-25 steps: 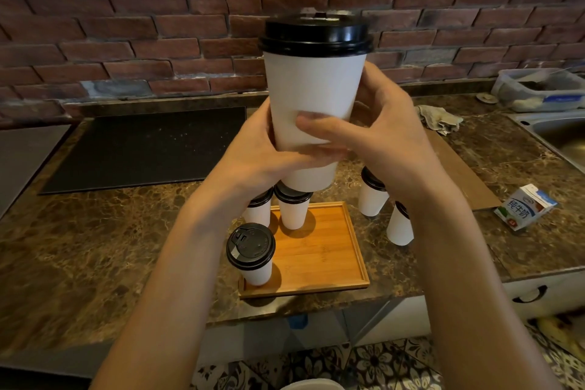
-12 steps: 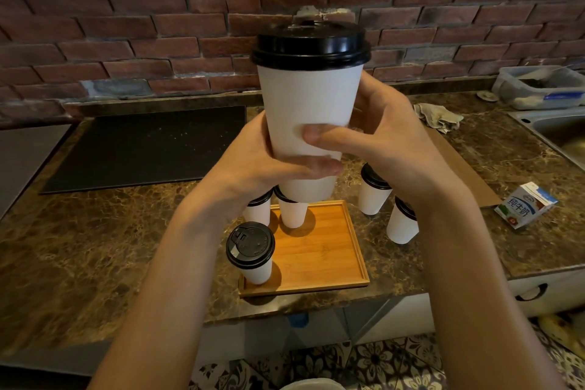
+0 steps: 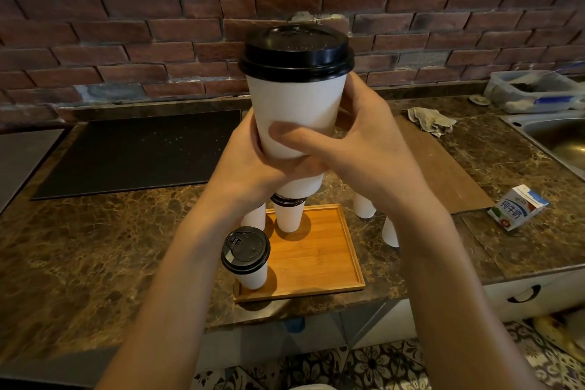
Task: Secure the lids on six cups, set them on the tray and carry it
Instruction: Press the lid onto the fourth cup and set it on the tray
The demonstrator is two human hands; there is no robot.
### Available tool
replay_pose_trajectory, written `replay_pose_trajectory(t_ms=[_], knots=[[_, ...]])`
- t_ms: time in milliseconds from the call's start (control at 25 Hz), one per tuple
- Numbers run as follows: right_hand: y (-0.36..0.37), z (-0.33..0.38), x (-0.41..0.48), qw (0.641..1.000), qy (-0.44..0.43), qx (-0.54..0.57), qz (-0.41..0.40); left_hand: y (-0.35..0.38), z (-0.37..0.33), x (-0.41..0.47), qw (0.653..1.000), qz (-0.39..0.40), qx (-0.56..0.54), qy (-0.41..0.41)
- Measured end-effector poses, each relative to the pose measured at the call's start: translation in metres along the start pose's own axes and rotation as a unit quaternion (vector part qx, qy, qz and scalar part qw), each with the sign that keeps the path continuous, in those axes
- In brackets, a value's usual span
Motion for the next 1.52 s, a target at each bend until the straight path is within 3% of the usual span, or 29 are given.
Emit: replay_pose_trajectory(t_ms=[280,640,1040,1520], knots=[[0.006,0.0,-0.007,0.997,0.016,-0.036,-0.062,-0.001,0.004,-0.001,1.0,-0.028,-0.008,0.006],[0.001,0.001,-0.004,0.999,0.011,-0.006,-0.053,-0.001,0.003,0.001,1.0,-0.009,0.001,0.009],[-0.004,-0.012,-0.002,0.997,0.019,0.075,0.004,0.002,0.003,-0.005,0.998,0.069,-0.005,0.011],[-0.004,-0.01,-0.003,0.995,0.002,0.076,0.068,0.006,0.003,-0.008,0.994,0.104,-0.015,-0.009]])
Point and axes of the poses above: each hand's wrist, its own x-axis towards the middle knuckle, its own y-axis out of the palm, z = x × y, the point moved 7 cm from there along x, towards the middle knuckle, and after that the axes turned 13 degrees about -z, right-handed, at the moved point
